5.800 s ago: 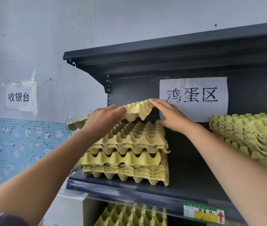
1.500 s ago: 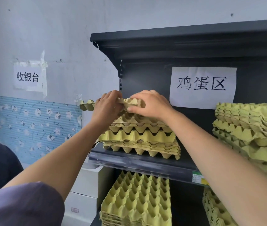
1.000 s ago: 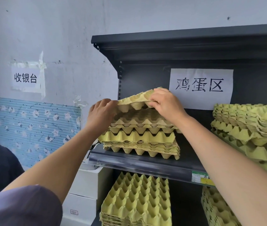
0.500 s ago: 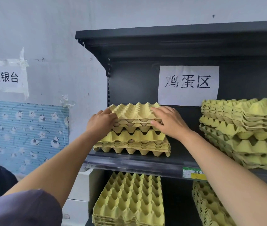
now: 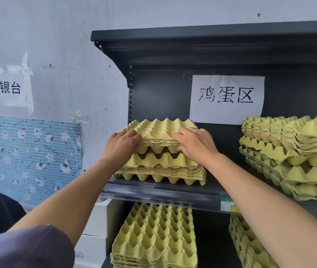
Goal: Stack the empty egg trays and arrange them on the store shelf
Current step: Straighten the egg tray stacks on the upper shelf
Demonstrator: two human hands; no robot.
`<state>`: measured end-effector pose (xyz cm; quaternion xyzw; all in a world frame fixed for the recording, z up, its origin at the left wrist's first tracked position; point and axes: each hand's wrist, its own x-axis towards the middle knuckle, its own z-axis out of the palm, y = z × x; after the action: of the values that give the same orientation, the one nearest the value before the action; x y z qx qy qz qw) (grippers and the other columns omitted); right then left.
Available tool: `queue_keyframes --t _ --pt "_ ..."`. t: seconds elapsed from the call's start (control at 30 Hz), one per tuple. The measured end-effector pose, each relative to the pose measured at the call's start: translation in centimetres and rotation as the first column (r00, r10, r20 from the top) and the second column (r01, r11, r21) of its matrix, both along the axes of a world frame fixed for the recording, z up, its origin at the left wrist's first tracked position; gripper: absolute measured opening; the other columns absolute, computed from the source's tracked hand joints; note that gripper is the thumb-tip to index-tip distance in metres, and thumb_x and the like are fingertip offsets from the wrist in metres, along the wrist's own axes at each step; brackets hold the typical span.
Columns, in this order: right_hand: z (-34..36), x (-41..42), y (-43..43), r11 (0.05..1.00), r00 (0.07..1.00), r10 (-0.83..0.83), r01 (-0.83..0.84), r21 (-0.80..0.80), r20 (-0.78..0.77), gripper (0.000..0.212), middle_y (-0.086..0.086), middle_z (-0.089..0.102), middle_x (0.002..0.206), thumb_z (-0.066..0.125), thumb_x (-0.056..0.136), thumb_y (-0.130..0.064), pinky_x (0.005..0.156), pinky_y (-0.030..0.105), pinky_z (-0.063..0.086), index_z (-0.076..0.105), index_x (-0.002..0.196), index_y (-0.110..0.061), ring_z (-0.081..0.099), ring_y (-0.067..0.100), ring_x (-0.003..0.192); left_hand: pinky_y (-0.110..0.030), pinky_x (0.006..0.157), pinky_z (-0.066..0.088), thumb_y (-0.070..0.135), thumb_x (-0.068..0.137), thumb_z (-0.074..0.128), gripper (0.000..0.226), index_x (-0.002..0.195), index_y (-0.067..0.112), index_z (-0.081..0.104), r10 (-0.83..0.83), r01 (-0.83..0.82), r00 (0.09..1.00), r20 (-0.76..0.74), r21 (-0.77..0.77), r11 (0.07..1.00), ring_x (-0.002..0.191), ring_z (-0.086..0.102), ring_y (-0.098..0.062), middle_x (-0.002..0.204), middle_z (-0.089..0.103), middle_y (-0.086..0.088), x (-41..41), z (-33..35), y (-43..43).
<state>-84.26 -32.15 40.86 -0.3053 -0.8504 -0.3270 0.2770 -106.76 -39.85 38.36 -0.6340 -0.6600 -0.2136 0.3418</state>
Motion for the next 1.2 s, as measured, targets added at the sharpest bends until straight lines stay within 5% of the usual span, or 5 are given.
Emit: queue_keyframes --t 0.17,0.57,0.87,1.07,1.2 --pt "-0.2 -1.0 0.0 0.992 0.995 0.061 -0.052 0.111 -0.078 0.03 0.003 0.061 0.084 0.085 0.065 -0.017 0.06 0.036 0.047 0.065 0.088 -0.013 0.06 0.028 0.069 -0.031 0.088 0.035 0.018 0.089 0.058 0.026 0.115 0.023 0.056 0.006 -0.004 1.0 -0.027 0.055 0.998 0.105 0.052 -0.023 0.119 0.053 0.004 -1.2 0.8 -0.3" --pt "-0.3 -2.1 0.1 0.998 0.998 0.051 -0.049 0.037 -0.045 0.022 0.002 0.059 0.101 0.071 0.083 -0.025 0.071 0.031 0.032 0.064 0.102 -0.016 0.059 0.027 0.09 -0.03 0.093 0.034 0.019 0.092 0.051 0.03 0.122 0.024 0.053 0.004 -0.004 0.998 0.061 -0.01 1.0 0.114 0.051 -0.022 0.124 0.051 0.004 -2.1 0.0 0.1" --pt "-1.0 -2.2 -0.1 0.996 0.995 0.049 -0.042 0.082 -0.09 0.026 0.003 0.061 0.087 0.082 0.07 -0.019 0.064 0.034 0.043 0.066 0.09 -0.015 0.061 0.028 0.076 -0.038 0.1 0.027 0.038 0.088 0.055 0.041 0.125 0.023 0.049 0.001 -0.001 0.997 0.074 0.0 1.0 0.117 0.046 -0.024 0.125 0.052 0.003 -1.4 -0.1 0.2" --pt "-0.5 -2.5 -1.6 0.985 0.989 0.111 -0.096 0.146 -0.098 0.024 0.003 0.061 0.082 0.083 0.067 -0.014 0.062 0.033 0.044 0.068 0.085 -0.013 0.058 0.026 0.07 -0.047 0.099 0.029 0.038 0.079 0.068 0.056 0.129 0.025 0.048 -0.035 0.038 0.999 -0.027 0.123 0.992 0.114 0.05 -0.029 0.122 0.056 0.0 0.3 0.2 -0.5" --pt "-0.1 -3.4 -3.1 0.98 0.994 0.065 -0.048 0.192 -0.084 0.027 0.0 0.059 0.08 0.083 0.061 -0.006 0.059 0.029 0.041 0.066 0.079 -0.016 0.056 0.023 0.065 -0.05 0.096 0.033 0.031 0.082 0.064 0.046 0.124 0.022 0.05 -0.046 0.046 0.999 -0.003 0.134 0.99 0.11 0.051 -0.03 0.118 0.056 -0.001 2.0 0.6 -0.7"
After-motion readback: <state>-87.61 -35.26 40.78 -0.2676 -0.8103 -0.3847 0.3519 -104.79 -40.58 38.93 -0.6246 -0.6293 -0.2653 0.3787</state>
